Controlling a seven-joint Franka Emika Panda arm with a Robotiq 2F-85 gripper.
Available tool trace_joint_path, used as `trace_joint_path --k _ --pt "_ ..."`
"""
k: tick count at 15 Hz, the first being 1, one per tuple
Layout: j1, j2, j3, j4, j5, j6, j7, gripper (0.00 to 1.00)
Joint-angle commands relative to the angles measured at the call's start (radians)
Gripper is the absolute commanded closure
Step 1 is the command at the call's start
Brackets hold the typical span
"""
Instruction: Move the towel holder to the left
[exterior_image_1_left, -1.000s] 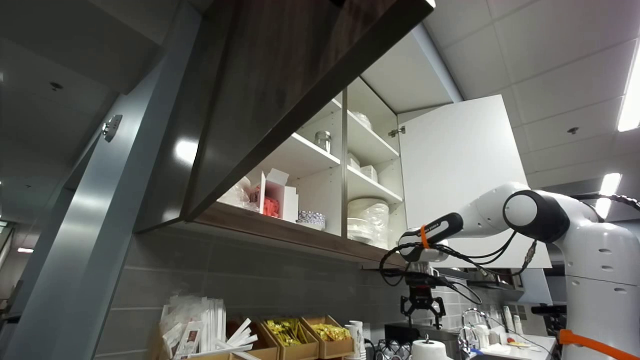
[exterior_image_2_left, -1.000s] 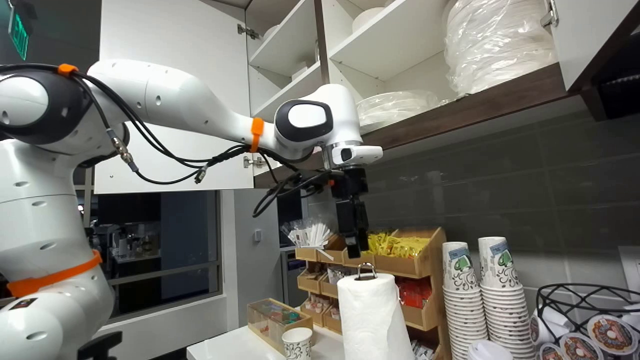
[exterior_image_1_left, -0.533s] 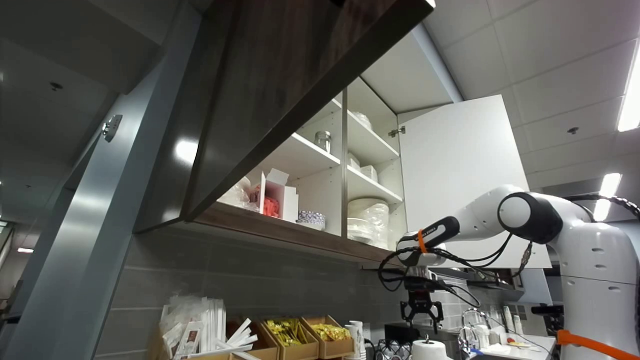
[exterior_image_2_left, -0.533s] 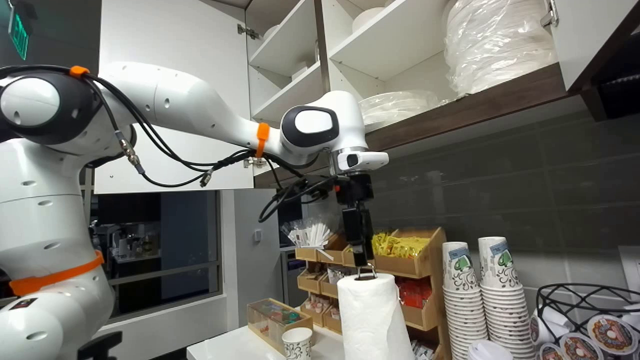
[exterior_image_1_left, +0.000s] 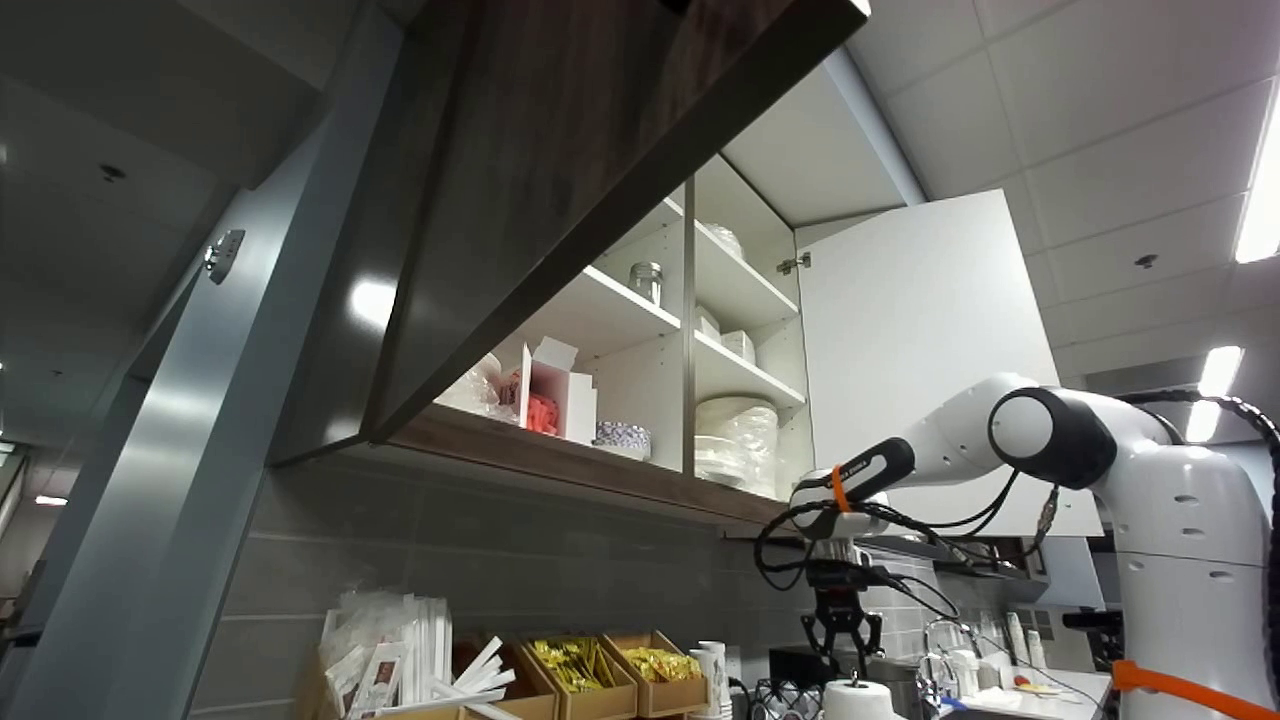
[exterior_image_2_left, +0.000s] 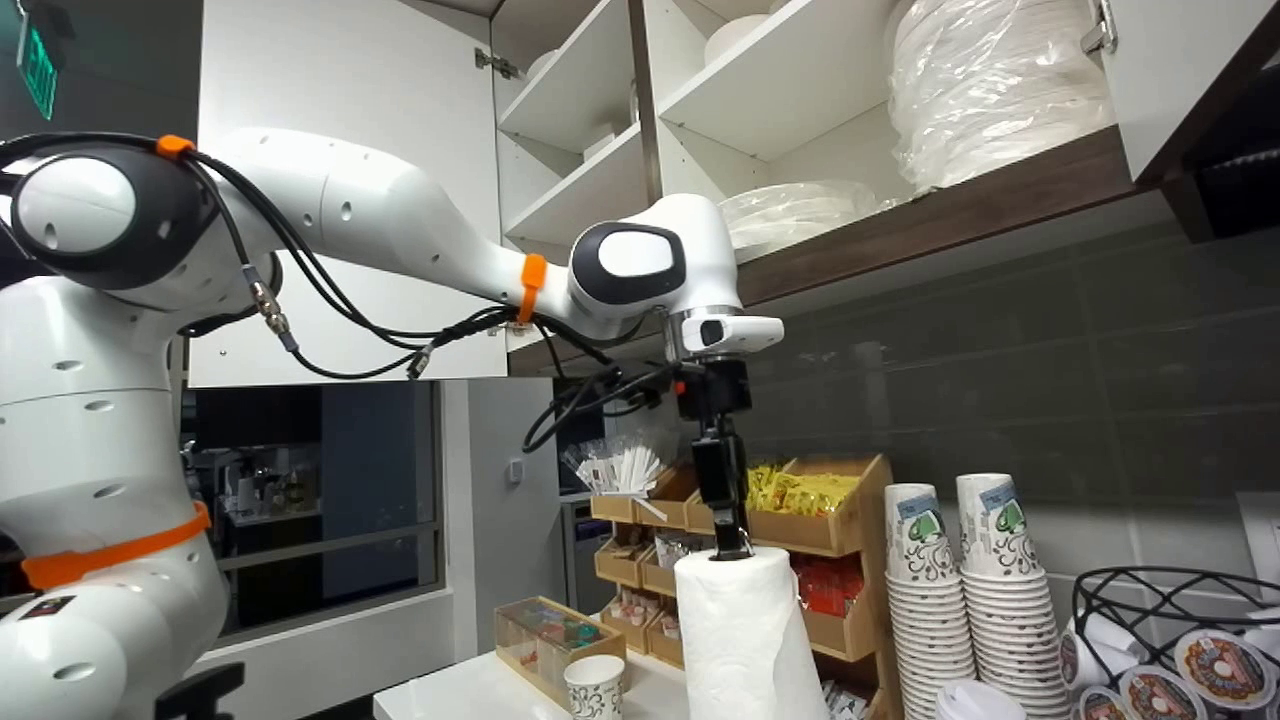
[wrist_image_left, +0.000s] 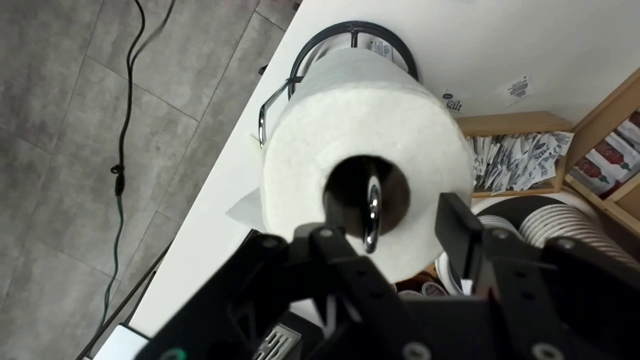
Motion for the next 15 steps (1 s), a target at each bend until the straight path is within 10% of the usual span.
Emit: trace_joint_path --k 1,4,15 --pt "0.011 0.018 -0.001 0.008 -0.018 0.005 0.017 0.79" --pt "0.014 0.027 0.000 0.014 -0.021 -0.001 0.021 0.99" --pt "0.023 0.014 0.005 0.042 -0.013 -0.052 0.012 0.98"
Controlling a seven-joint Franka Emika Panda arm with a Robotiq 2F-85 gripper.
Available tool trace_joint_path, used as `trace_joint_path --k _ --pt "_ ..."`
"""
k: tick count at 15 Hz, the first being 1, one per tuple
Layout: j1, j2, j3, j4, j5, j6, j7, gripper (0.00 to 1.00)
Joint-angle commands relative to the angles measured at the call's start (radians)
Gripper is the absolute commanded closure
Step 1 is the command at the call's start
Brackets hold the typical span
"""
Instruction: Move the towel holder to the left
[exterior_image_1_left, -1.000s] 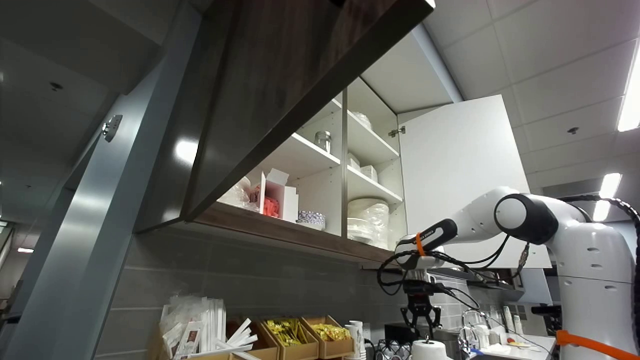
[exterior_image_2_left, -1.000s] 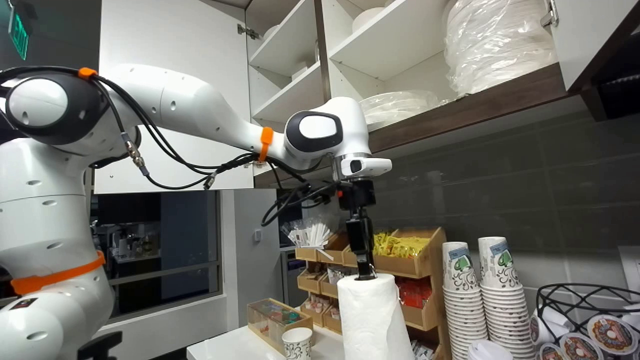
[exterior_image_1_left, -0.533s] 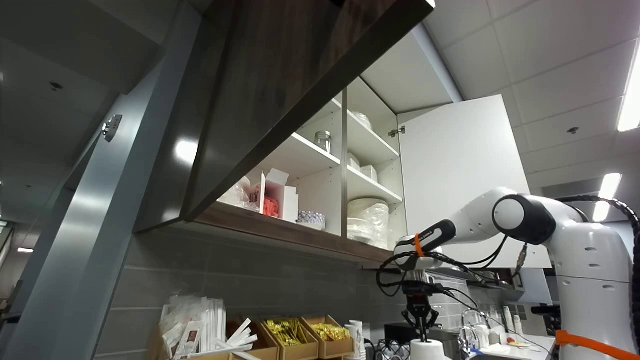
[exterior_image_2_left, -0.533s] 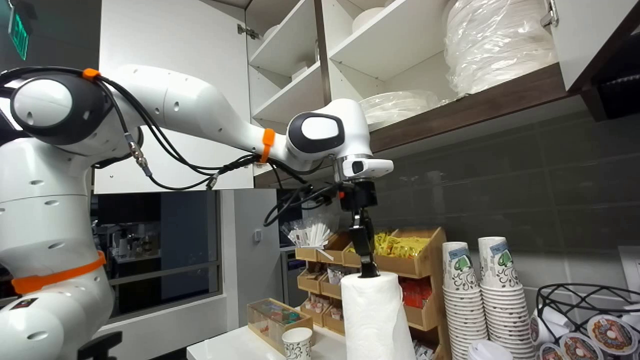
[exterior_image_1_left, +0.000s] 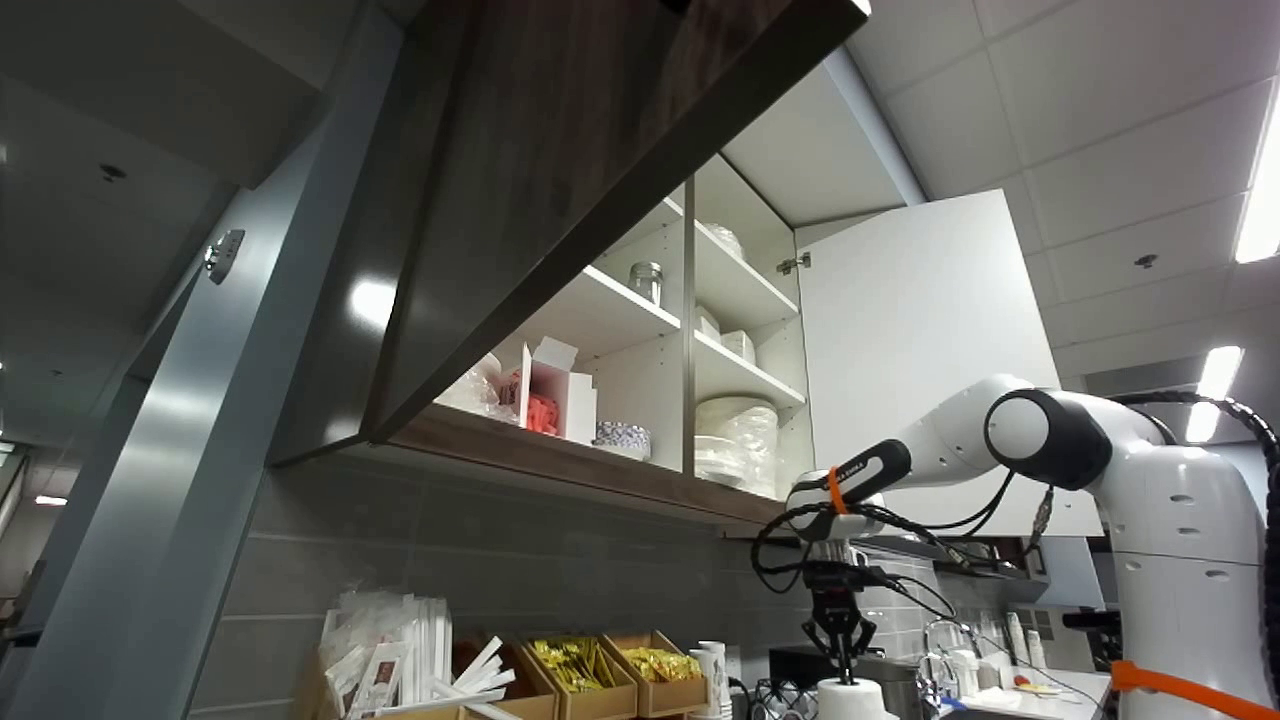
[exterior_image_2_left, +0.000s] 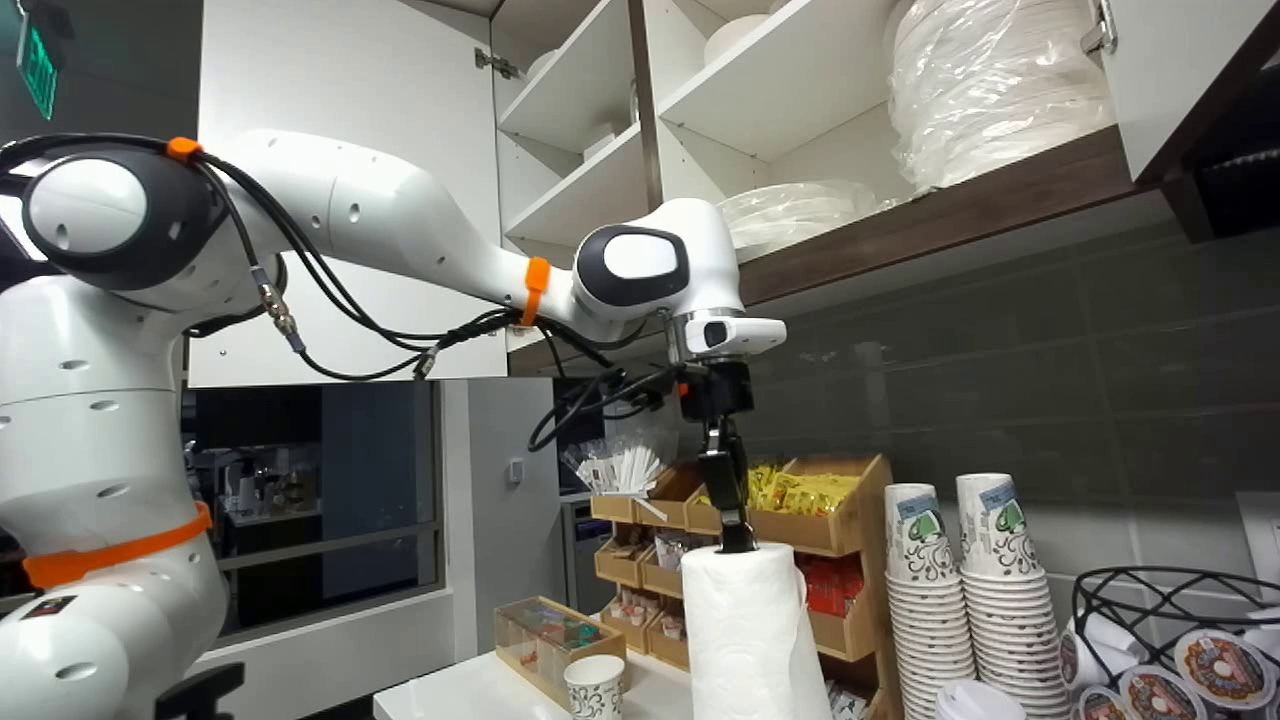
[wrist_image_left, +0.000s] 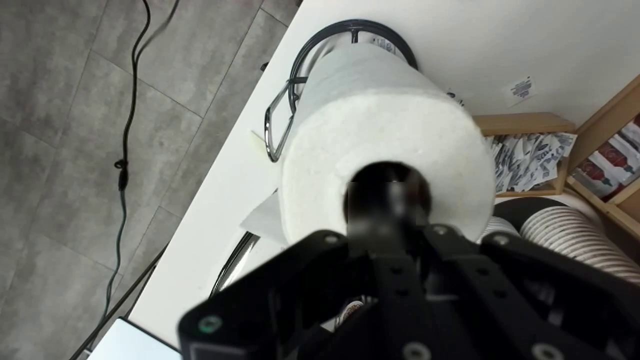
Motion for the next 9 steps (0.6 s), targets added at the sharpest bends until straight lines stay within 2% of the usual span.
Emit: trace_joint_path --k 1,9 --pt "0.017 -0.006 0.005 0.035 -0.005 -0.052 0.014 0.98" --pt "0.041 -0.020 0.025 0.082 -0.011 -0.133 0.014 0.98"
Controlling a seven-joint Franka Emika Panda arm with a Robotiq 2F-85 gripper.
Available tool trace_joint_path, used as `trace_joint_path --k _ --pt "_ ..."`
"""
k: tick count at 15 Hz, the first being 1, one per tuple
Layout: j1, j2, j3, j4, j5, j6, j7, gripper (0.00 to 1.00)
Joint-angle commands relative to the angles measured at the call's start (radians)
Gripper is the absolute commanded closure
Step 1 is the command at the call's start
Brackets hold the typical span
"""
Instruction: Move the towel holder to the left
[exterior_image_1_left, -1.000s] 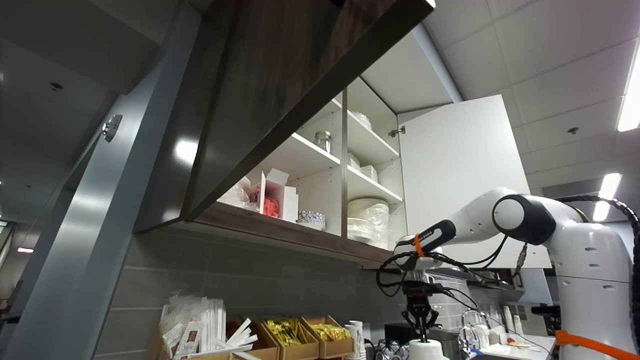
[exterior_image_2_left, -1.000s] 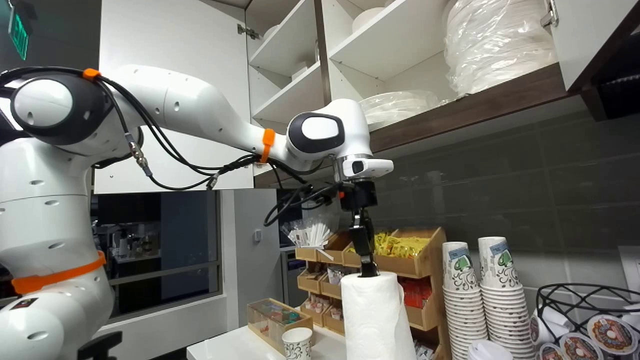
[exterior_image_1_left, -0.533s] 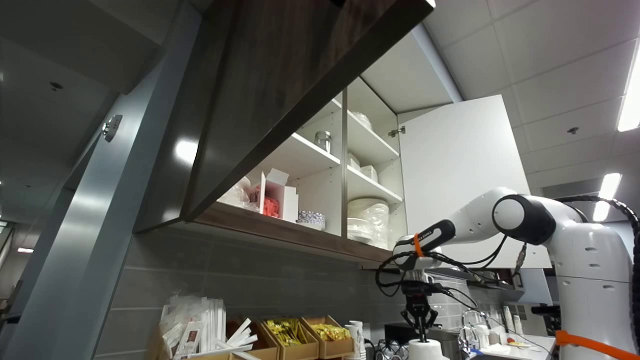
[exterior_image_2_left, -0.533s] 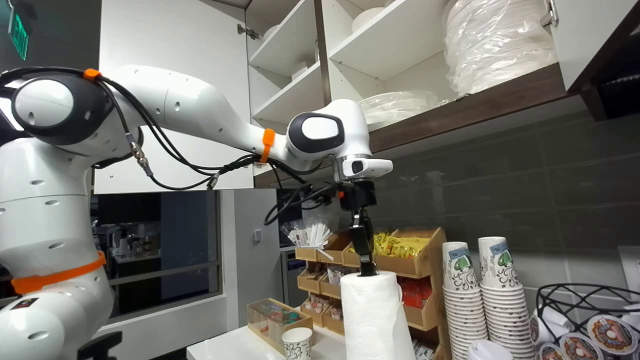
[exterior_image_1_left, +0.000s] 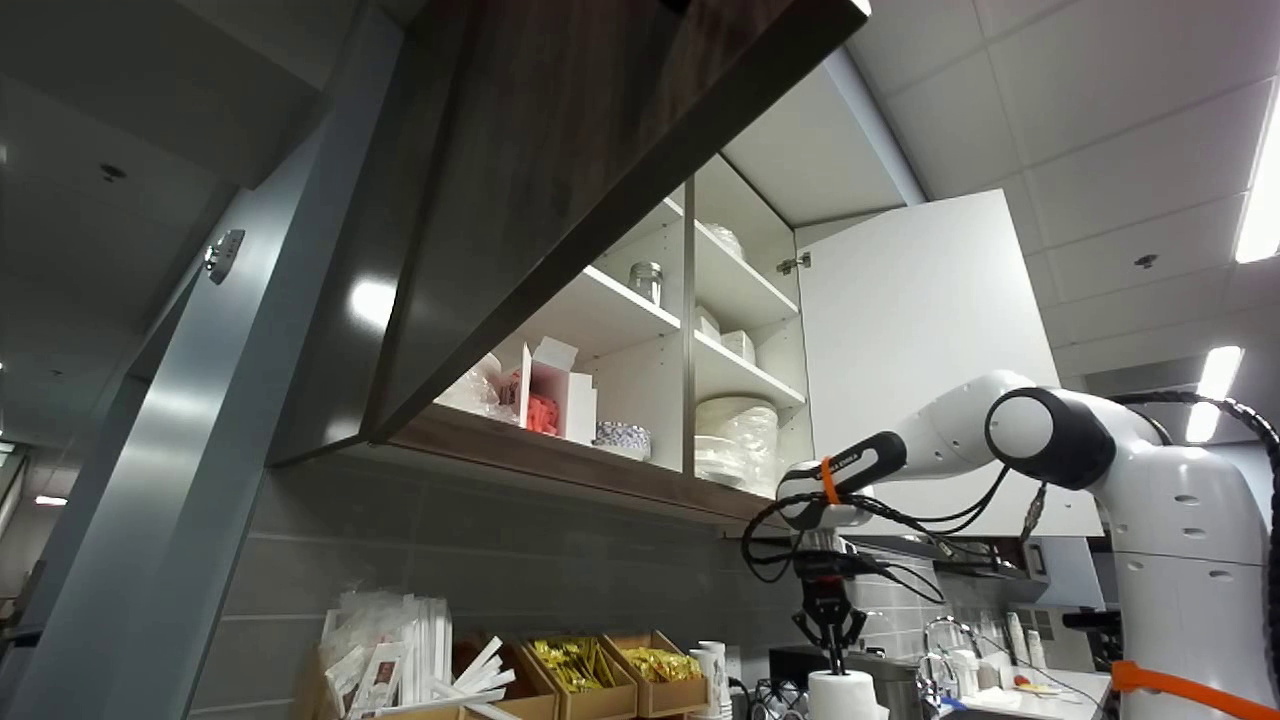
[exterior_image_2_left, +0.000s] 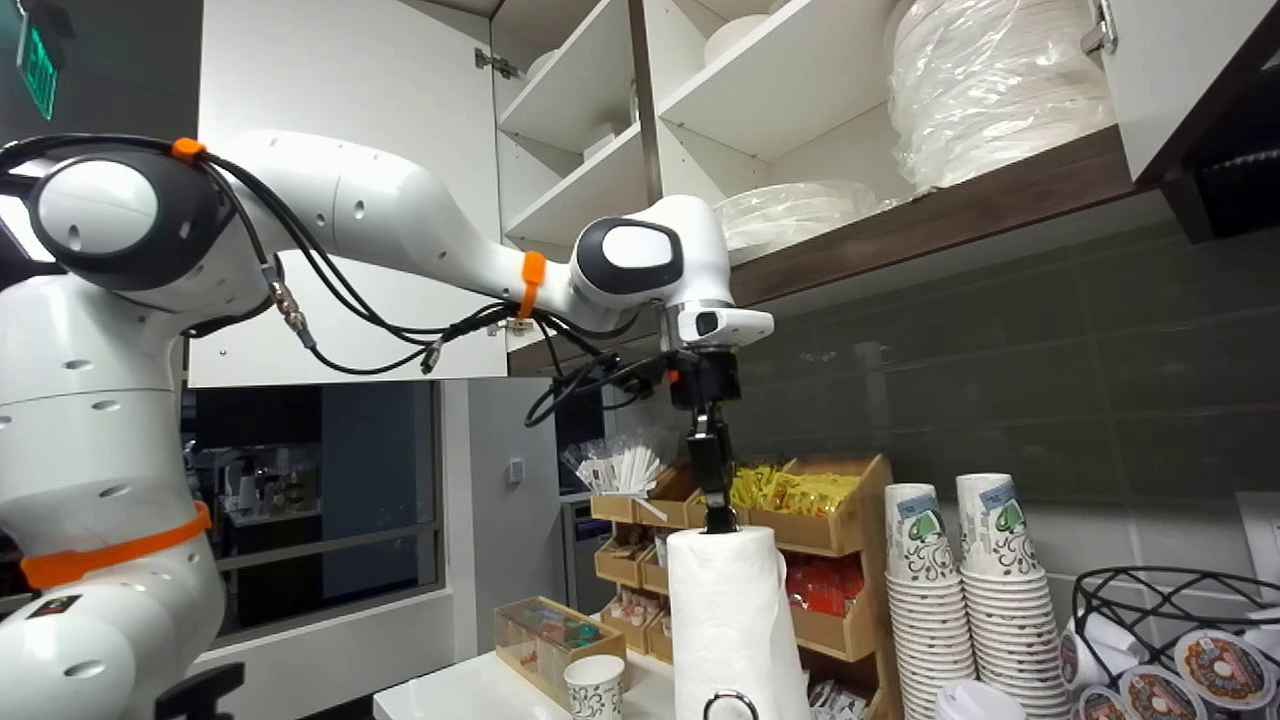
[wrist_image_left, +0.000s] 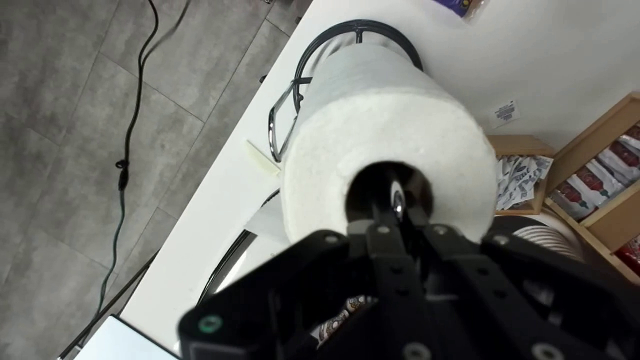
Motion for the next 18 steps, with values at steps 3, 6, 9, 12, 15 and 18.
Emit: trace_joint_path --k 3,6,9,12,15,18 --pt "0.022 -0.024 0.014 0.062 -0.005 -0.096 0.008 0.98" --pt "0.033 -0.039 0.021 0.066 0.009 -0.108 0.008 0.98" --pt "0.048 -0.064 0.031 0.050 0.024 -0.107 -0.007 0.98" --pt "0.066 -0.086 0.044 0.042 0.043 -0.098 -0.018 0.98" --pt "0.086 -0.101 0.068 0.040 0.049 -0.084 -0.016 0.98" --pt "0.107 -0.114 0.090 0.039 0.067 -0.068 -0.020 0.98"
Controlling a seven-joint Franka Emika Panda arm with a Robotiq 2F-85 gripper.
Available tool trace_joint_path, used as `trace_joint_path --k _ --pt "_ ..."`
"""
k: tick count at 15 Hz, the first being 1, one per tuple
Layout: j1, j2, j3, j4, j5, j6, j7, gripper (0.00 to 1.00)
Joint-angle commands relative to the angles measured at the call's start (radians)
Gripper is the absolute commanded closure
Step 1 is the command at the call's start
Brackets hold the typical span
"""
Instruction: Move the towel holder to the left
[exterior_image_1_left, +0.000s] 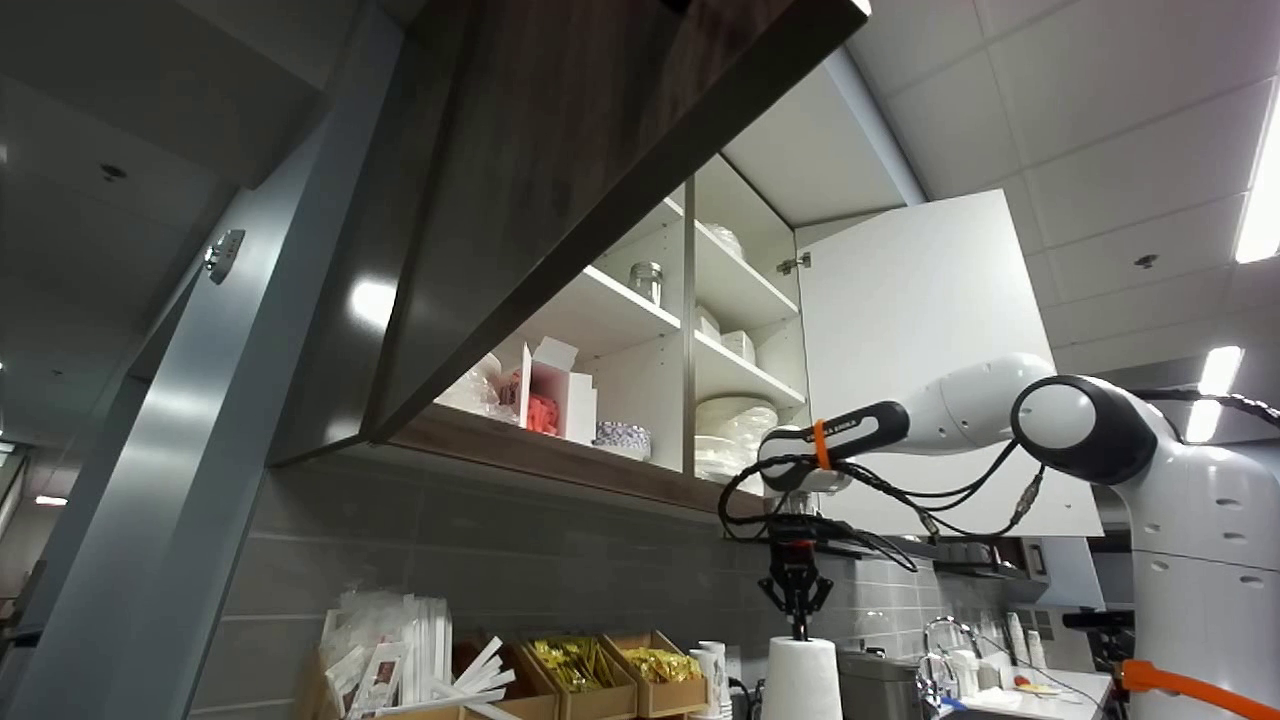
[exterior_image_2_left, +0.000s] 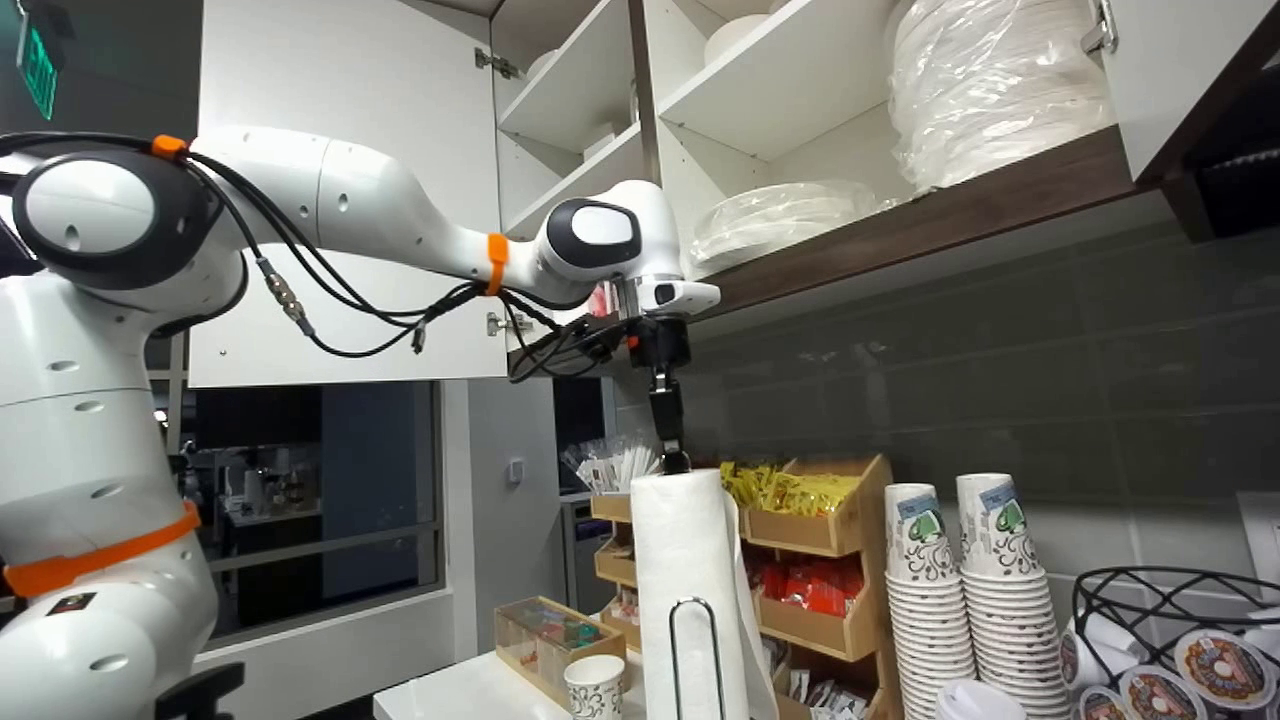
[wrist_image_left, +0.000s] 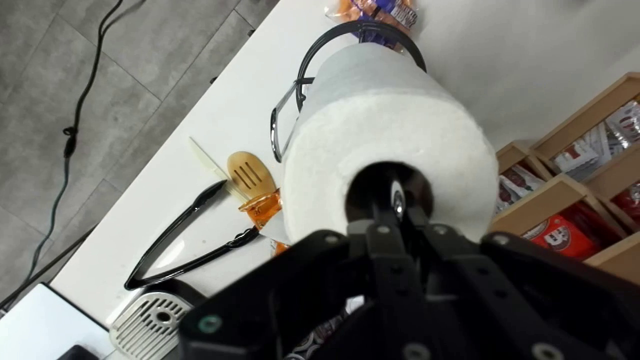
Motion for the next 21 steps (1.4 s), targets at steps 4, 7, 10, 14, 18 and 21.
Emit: trace_joint_path --k 4,7,10,14,18,21 --pt "0.050 -0.050 0.041 -0.031 0.060 0.083 -0.036 0.98" --pt "0.070 -0.044 0.056 -0.051 0.074 0.156 -0.071 0.98" --pt "0.086 -0.037 0.067 -0.069 0.079 0.198 -0.112 0.98" --pt "0.109 -0.030 0.079 -0.093 0.087 0.232 -0.165 0.98" --pt "0.130 -0.022 0.096 -0.110 0.091 0.267 -0.187 0.98" --pt "0.139 -0.014 0.108 -0.121 0.085 0.293 -0.189 0.98"
